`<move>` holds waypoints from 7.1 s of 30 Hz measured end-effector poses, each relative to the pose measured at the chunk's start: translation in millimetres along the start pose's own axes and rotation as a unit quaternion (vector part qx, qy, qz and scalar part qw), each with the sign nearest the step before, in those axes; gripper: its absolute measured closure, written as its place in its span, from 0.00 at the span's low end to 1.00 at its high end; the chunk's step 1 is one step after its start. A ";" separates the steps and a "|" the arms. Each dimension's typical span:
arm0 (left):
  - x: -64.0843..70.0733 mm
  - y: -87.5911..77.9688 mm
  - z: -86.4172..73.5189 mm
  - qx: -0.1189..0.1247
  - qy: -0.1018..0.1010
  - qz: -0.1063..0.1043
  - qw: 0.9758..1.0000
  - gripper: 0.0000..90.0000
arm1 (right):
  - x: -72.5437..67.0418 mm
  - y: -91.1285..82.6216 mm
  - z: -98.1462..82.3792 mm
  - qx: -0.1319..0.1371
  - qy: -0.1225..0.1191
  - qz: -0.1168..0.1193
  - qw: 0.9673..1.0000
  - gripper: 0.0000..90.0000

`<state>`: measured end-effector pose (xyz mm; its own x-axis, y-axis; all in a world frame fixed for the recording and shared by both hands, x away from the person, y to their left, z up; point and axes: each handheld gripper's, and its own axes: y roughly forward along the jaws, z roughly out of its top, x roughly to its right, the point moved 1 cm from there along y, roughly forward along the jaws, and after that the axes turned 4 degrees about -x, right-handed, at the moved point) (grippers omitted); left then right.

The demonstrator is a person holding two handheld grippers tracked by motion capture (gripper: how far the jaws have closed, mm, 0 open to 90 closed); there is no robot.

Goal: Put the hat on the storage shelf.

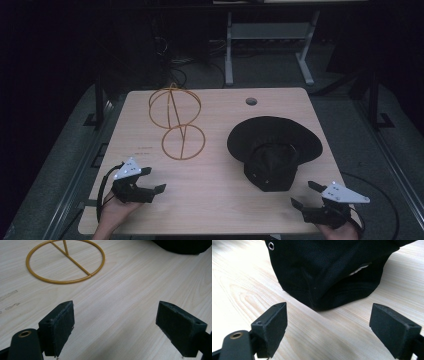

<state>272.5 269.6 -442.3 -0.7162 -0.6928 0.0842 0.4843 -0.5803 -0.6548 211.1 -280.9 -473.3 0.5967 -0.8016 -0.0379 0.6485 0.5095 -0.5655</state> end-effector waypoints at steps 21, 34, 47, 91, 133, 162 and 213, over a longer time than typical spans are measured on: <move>13.8 -2.2 8.1 0.009 0.024 -0.028 0.999 0.17 | -3.0 0.5 3.5 0.001 -0.004 -0.001 1.000 0.16; 33.2 7.1 29.2 0.013 0.050 -0.058 0.997 0.17 | -2.5 -0.9 4.7 0.008 0.006 -0.001 1.000 0.16; 76.5 29.3 86.9 0.019 0.117 -0.102 0.988 0.17 | -1.3 -2.0 4.2 0.006 0.012 0.001 1.000 0.16; 123.4 92.2 177.2 -0.018 0.214 -0.160 0.964 0.20 | 1.7 -5.4 2.6 0.013 0.005 0.008 1.000 0.16; 140.9 122.6 184.8 -0.052 0.268 -0.178 0.946 0.88 | 0.0 -2.8 2.2 0.018 0.005 0.019 1.000 0.16; 132.5 106.7 183.8 -0.008 0.236 -0.208 0.949 0.94 | 30.8 20.8 28.1 0.087 0.064 0.070 0.992 0.28; 120.5 89.4 178.3 -0.017 0.242 -0.166 0.956 0.72 | 24.4 -11.5 67.9 0.130 -0.007 0.072 0.989 0.97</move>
<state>319.1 57.9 -356.8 -0.9800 -0.1894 -0.0613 0.1803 -0.7136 -0.6769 250.3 -285.1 -411.8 0.6967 -0.7117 -0.0904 0.6549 0.6823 -0.3248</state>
